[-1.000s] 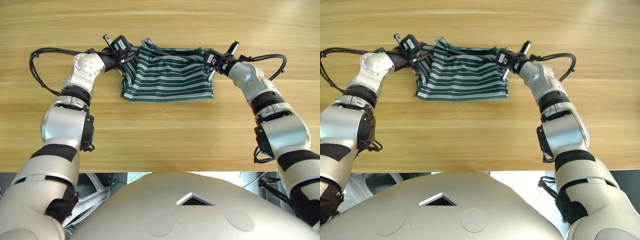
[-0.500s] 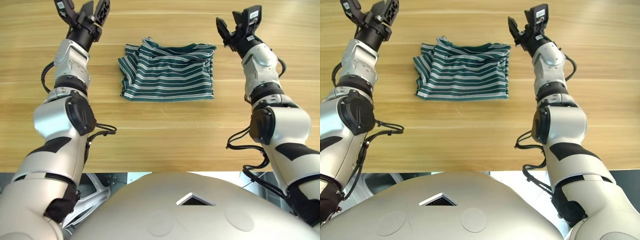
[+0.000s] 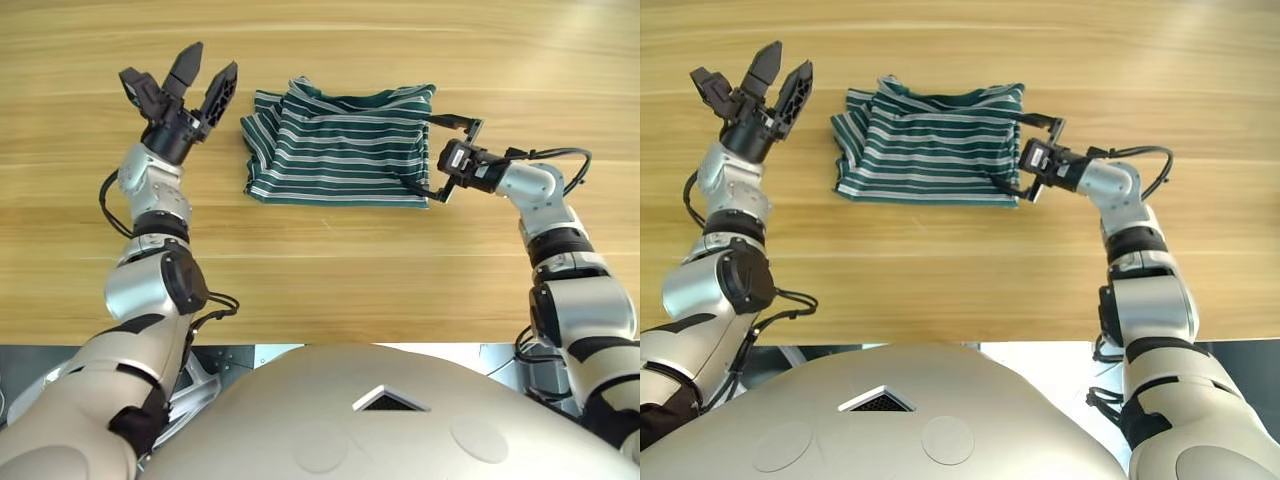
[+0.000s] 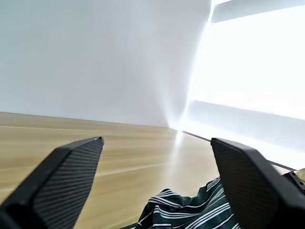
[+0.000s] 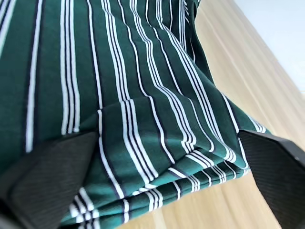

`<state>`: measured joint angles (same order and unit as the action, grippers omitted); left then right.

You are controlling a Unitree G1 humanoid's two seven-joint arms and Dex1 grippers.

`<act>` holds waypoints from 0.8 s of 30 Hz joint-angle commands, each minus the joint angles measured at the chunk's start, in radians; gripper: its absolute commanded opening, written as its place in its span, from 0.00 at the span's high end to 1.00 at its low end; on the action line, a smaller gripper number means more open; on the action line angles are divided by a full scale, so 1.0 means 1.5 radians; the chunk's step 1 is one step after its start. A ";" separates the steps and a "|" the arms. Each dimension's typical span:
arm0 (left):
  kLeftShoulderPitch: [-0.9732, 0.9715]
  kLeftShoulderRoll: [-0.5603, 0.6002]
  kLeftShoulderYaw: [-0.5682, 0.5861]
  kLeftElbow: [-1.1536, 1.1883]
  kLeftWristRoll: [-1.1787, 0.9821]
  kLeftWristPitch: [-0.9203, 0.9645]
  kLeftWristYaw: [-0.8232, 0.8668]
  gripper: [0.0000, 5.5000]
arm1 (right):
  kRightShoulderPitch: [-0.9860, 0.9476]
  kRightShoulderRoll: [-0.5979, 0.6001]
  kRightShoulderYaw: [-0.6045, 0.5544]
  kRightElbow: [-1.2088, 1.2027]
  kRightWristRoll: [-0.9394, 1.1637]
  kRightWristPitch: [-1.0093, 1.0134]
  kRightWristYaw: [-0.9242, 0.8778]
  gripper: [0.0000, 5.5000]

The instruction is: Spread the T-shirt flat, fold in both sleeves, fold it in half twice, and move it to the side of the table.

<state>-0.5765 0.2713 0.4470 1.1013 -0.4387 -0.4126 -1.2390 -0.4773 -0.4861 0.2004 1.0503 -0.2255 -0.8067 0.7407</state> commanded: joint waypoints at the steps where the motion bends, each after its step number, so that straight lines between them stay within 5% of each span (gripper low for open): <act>1: 0.005 -0.007 -0.009 -0.001 0.002 -0.007 0.010 0.24 | 0.075 -0.014 0.076 -0.017 -0.082 0.009 -0.003 0.02; 5: 0.004 -0.012 -0.017 0.003 0.008 -0.013 0.019 0.24 | 0.273 -0.115 0.175 -0.438 0.157 -0.001 0.190 0.02; 11: -0.004 -0.017 -0.020 0.018 0.016 -0.021 0.035 0.24 | 0.359 -0.211 0.236 -0.866 0.388 0.054 0.242 0.02; 18: -0.007 -0.023 -0.027 0.023 0.019 -0.031 0.039 0.24 | 0.275 -0.123 0.180 -0.826 0.318 0.153 0.176 0.02; 24: -0.005 -0.029 -0.031 0.024 0.018 -0.037 0.042 0.24 | 0.122 0.034 0.202 -0.611 0.077 0.186 0.040 0.02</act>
<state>-0.5731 0.2290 0.4069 1.1342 -0.4175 -0.4621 -1.1827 -0.2218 -0.4935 0.4880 0.0333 -0.0077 -0.5312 0.8672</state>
